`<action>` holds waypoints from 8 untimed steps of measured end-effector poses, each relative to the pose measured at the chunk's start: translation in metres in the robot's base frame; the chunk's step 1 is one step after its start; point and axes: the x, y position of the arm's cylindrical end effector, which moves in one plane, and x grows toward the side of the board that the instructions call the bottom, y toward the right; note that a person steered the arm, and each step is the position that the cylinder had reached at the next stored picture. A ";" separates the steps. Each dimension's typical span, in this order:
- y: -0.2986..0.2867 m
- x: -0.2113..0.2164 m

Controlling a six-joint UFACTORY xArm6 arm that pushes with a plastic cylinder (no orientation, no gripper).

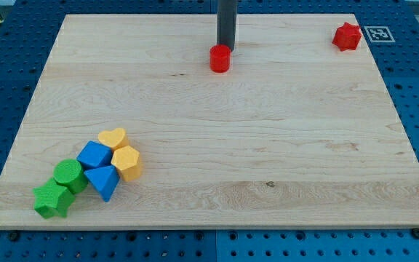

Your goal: Push the red circle towards the group of blocks

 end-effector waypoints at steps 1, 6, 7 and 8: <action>0.000 0.034; -0.049 0.101; -0.065 0.104; -0.090 0.104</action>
